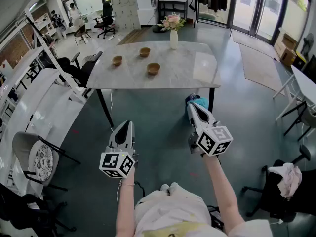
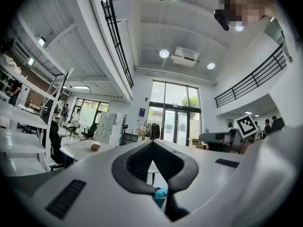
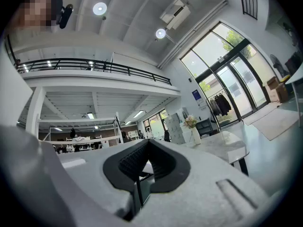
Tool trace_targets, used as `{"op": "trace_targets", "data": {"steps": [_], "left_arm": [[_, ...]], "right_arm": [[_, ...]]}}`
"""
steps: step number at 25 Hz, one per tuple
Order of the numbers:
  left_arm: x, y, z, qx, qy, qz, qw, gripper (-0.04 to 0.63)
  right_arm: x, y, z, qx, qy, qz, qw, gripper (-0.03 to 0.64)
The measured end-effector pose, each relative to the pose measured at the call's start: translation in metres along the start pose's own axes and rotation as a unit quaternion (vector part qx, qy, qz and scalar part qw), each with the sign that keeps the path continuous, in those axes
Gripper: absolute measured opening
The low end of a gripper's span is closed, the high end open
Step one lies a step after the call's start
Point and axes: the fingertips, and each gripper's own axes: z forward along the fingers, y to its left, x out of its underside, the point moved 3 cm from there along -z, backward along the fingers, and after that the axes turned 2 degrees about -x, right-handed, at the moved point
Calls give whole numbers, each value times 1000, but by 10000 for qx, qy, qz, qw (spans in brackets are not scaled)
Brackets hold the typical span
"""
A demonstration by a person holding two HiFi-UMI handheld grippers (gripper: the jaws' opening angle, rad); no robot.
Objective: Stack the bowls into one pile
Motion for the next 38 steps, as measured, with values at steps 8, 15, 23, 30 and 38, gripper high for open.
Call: {"op": "trace_targets", "data": {"steps": [8, 15, 23, 30, 38], "left_arm": [[0, -2, 5, -20, 2, -29, 10000, 0], [6, -10, 12, -109, 19, -49, 9999, 0], [19, -8, 11, -322, 100, -188, 9993, 0], [26, 10, 24, -462, 167, -233, 9985, 0], [32, 44, 79, -353, 241, -306, 9986, 0]], "right_arm": [[3, -2, 1, -86, 56, 25, 9999, 5], [0, -14, 0, -179, 25, -112, 9998, 5], [14, -27, 11, -389, 258, 101, 9989, 18], [21, -39, 38, -417, 385, 56, 9984, 54], [37, -65, 95, -328, 558, 177, 9977, 89]]}}
